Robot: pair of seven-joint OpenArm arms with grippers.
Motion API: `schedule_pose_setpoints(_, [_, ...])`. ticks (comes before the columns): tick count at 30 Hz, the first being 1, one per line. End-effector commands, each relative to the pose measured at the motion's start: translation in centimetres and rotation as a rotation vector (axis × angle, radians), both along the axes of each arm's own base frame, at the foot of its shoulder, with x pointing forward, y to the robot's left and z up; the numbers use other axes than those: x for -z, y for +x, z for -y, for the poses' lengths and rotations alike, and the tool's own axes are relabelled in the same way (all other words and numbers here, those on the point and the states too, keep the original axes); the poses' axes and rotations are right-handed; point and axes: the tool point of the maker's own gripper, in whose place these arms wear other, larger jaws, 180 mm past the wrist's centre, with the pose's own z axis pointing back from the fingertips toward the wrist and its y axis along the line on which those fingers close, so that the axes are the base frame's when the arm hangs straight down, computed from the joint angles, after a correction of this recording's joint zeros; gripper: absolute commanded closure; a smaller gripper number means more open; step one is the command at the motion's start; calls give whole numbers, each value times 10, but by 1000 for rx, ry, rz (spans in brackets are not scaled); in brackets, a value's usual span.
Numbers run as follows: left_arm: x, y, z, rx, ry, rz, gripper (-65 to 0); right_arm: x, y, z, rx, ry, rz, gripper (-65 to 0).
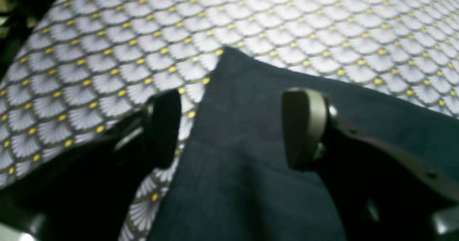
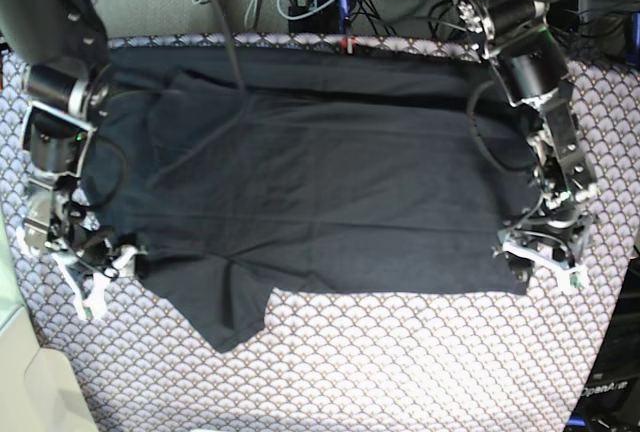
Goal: Fold the T-shirt properly
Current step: 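Reach both grippers to the shirt's hem corners and pinch them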
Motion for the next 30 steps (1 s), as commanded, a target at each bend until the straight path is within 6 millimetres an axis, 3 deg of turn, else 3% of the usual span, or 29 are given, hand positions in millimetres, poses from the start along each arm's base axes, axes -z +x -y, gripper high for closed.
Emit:
schedule_pose_setpoints(1, [-24,10,-9,-16,24,66,-427,-19,13,9,18,4,63,-381])
schedule_pose_setpoints(11, [-5,-4,-9,-15,23,24,-427,5,2,6,45,72,58,-379])
schedule_pose_setpoints(17, [-4,-6,-9,-14,25,20,-427,25,-15,3,46,78,14,-377])
schedule_pose_setpoints(20, [-4,-6,-9,-14,25,20,-427,26,-16,3,44,76,11,-375])
schedule_pose_setpoints(30, [-3,-6,-9,-17,25,18,-427,27,-16,2,44,78,6,-218])
